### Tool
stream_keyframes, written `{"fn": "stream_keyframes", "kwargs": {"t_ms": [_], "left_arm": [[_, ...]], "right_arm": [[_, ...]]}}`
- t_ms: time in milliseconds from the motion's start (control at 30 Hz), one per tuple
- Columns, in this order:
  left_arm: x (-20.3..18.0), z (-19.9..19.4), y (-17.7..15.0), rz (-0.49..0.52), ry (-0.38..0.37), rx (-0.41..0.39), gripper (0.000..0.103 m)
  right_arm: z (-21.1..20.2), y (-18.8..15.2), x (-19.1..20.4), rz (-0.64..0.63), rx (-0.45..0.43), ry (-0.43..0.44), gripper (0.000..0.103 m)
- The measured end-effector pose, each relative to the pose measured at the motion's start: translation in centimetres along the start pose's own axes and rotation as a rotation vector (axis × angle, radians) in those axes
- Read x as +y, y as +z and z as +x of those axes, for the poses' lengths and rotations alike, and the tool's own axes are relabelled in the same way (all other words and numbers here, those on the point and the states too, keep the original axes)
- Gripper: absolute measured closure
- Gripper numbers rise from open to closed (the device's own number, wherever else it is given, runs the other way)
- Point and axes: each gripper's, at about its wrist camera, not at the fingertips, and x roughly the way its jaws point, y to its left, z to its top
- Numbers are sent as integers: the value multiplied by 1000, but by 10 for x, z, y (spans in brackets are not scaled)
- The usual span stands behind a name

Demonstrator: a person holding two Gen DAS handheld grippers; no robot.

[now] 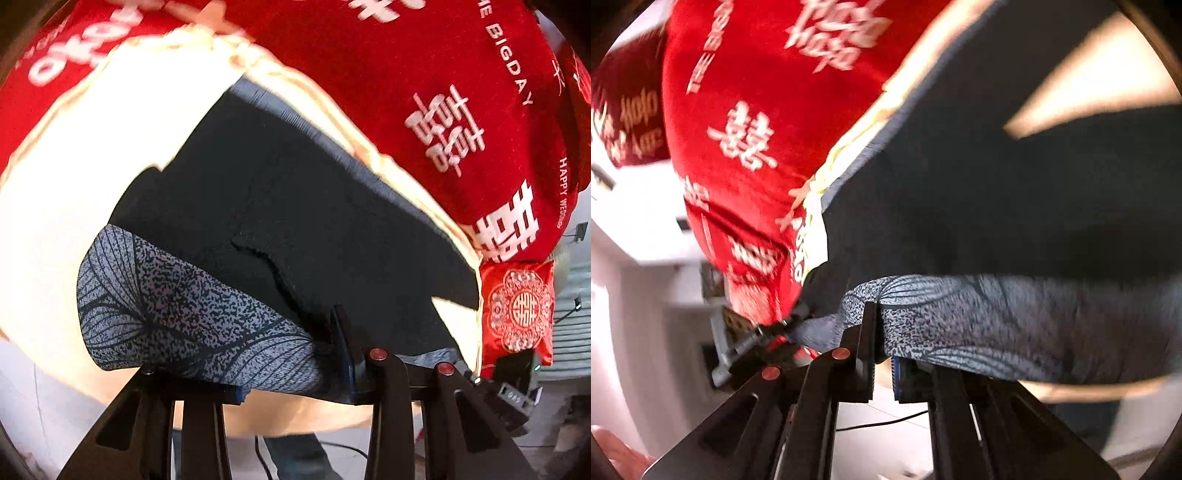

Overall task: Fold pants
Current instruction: 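Lift the cuffs with both grippers and fold them over toward the waistband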

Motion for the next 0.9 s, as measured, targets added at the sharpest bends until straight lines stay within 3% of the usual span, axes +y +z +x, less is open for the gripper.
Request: {"fn": "stream_keyframes", "kwargs": {"t_ms": [200, 433, 567, 667, 733, 767, 800, 833, 900], "left_arm": [[-35, 15, 73, 15, 29, -63, 64], [-38, 90, 148, 7, 162, -73, 64], [-32, 125, 166, -23, 228, -85, 61], [-34, 129, 168, -45, 251, -92, 59], [-40, 121, 166, -29, 255, -85, 51], [-44, 114, 164, -14, 266, -90, 48], [-47, 105, 162, -3, 283, -106, 37], [-51, 96, 159, 8, 306, -126, 25], [-57, 76, 153, 16, 324, -166, 24]], "right_arm": [[21, 109, 36, -91, 109, -48, 95], [99, 220, 17, -129, 266, -158, 93], [132, 252, -6, -94, 305, -163, 93], [144, 265, -13, -98, 330, -184, 90], [142, 264, -4, -131, 338, -181, 70], [140, 263, 4, -156, 338, -170, 44], [137, 260, 13, -185, 337, -156, 23], [133, 257, 24, -214, 333, -152, 21], [125, 249, 42, -278, 316, -182, 21]]}}
